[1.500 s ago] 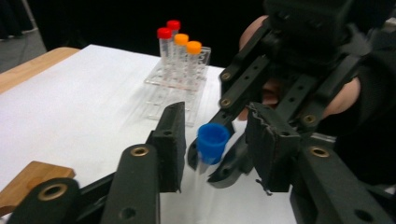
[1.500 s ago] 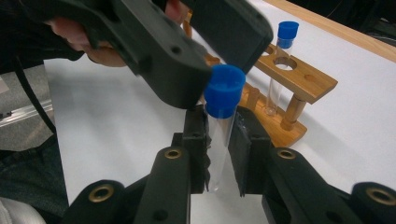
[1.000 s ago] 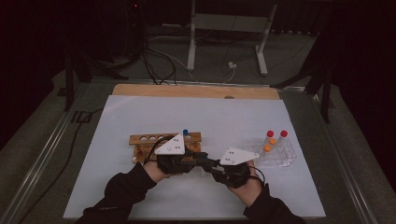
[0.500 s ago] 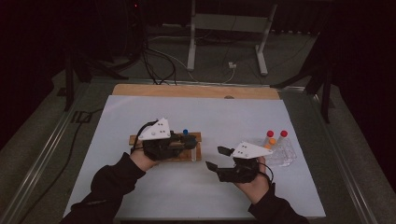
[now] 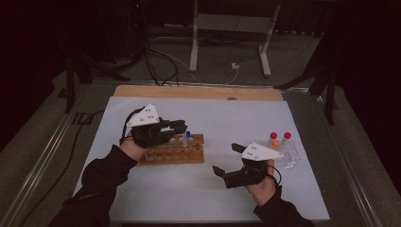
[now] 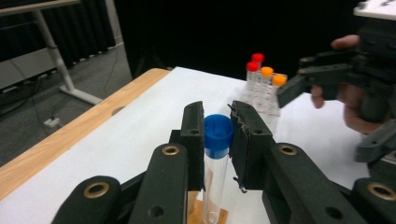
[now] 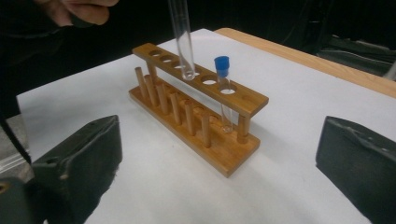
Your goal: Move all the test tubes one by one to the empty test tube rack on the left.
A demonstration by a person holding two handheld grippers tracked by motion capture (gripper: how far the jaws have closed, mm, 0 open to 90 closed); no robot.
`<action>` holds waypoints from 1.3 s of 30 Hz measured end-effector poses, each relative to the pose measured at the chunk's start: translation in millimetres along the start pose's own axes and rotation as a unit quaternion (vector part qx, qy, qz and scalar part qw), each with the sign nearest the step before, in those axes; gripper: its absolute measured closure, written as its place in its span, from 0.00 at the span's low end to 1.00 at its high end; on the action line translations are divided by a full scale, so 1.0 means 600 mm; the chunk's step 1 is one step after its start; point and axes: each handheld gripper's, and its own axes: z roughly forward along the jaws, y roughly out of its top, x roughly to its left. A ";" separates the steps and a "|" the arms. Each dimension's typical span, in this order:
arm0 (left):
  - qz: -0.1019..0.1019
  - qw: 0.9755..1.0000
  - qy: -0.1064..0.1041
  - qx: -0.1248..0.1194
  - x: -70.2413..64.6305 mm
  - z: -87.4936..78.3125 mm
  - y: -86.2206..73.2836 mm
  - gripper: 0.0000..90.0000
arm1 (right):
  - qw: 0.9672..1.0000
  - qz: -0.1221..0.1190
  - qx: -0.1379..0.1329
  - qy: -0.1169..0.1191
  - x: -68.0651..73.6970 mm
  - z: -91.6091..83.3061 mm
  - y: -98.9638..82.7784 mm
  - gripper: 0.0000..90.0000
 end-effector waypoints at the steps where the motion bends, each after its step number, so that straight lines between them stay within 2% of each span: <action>1: 0.001 1.000 0.006 0.003 0.003 0.000 -0.001 0.86 | 1.000 0.001 -0.003 -0.004 -0.001 -0.001 0.000 0.00; 4: -0.004 1.000 0.012 0.004 0.011 0.001 -0.003 0.86 | 1.000 0.000 -0.009 -0.010 -0.001 -0.006 0.001 0.00; 8: -0.009 1.000 0.029 0.008 0.027 0.004 -0.010 0.86 | 1.000 -0.001 -0.008 -0.006 -0.002 -0.008 0.002 0.00; 10: -0.016 0.999 0.037 0.009 0.038 0.009 -0.020 0.86 | 1.000 -0.003 -0.008 -0.008 -0.001 -0.009 0.001 0.00; 14: -0.022 0.999 0.043 0.007 0.047 0.016 -0.034 0.86 | 1.000 -0.004 -0.005 -0.004 -0.001 -0.008 0.001 0.00; 20: -0.035 0.999 0.035 0.014 0.054 0.031 -0.068 0.86 | 1.000 -0.006 -0.005 -0.005 -0.002 -0.009 0.000 0.00; 21: -0.035 0.999 0.032 0.018 0.052 0.037 -0.079 0.86 | 1.000 -0.006 -0.005 -0.005 -0.002 -0.009 0.000 0.00; 27: -0.030 0.999 0.024 0.030 0.048 0.048 -0.100 0.86 | 1.000 -0.006 -0.005 -0.003 -0.002 -0.009 0.000 0.00; 39: -0.023 0.998 0.025 0.062 0.044 0.064 -0.123 0.86 | 1.000 -0.007 -0.004 0.002 0.000 -0.010 0.001 0.00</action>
